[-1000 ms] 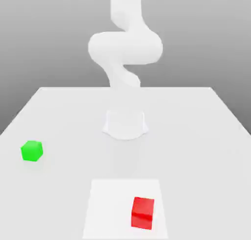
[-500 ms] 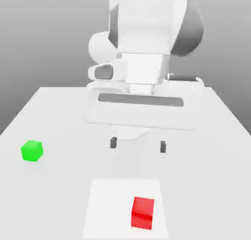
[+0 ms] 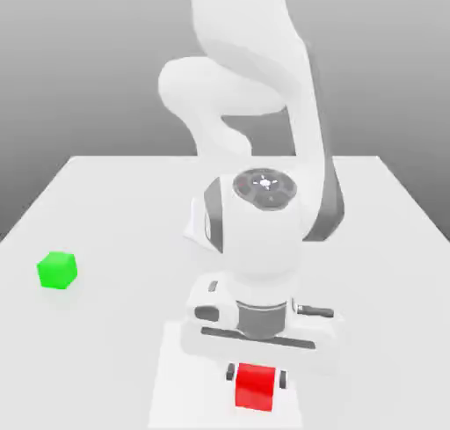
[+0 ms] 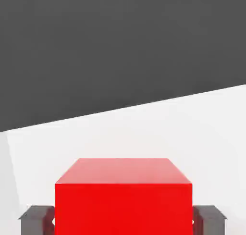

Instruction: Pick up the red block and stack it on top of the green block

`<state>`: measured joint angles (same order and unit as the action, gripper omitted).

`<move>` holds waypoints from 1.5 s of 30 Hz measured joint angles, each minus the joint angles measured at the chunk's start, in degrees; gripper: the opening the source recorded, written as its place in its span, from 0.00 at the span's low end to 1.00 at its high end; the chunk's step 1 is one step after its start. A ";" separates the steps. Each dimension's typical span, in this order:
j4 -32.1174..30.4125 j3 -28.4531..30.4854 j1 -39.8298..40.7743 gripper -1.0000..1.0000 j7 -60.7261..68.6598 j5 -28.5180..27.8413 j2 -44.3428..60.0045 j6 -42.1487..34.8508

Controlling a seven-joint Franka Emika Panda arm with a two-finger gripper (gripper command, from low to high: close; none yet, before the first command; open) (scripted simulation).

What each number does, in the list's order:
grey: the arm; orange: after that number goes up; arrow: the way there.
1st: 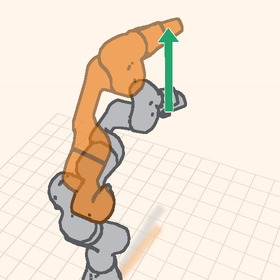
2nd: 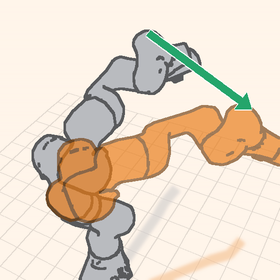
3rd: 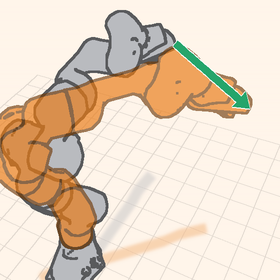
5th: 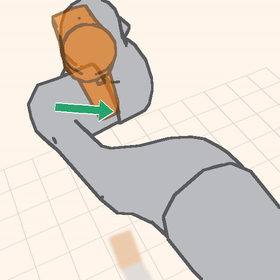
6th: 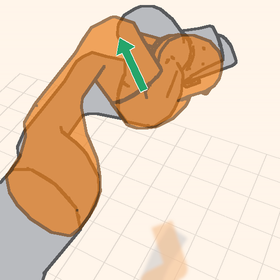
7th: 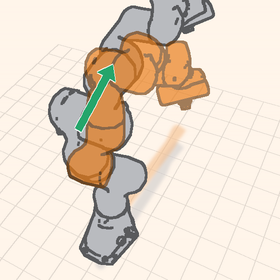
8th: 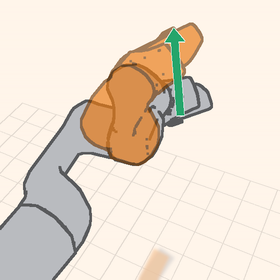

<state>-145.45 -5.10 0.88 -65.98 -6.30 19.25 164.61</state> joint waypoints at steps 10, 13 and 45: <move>-2.64 0.13 3.55 0.00 3.51 3.41 -11.39 -8.74; -4.81 4.69 9.15 0.00 5.30 3.12 -14.20 -9.42; -15.98 26.50 35.98 0.00 30.55 22.26 -16.92 -4.14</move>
<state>-161.43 21.39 36.86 -35.43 15.96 2.33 160.47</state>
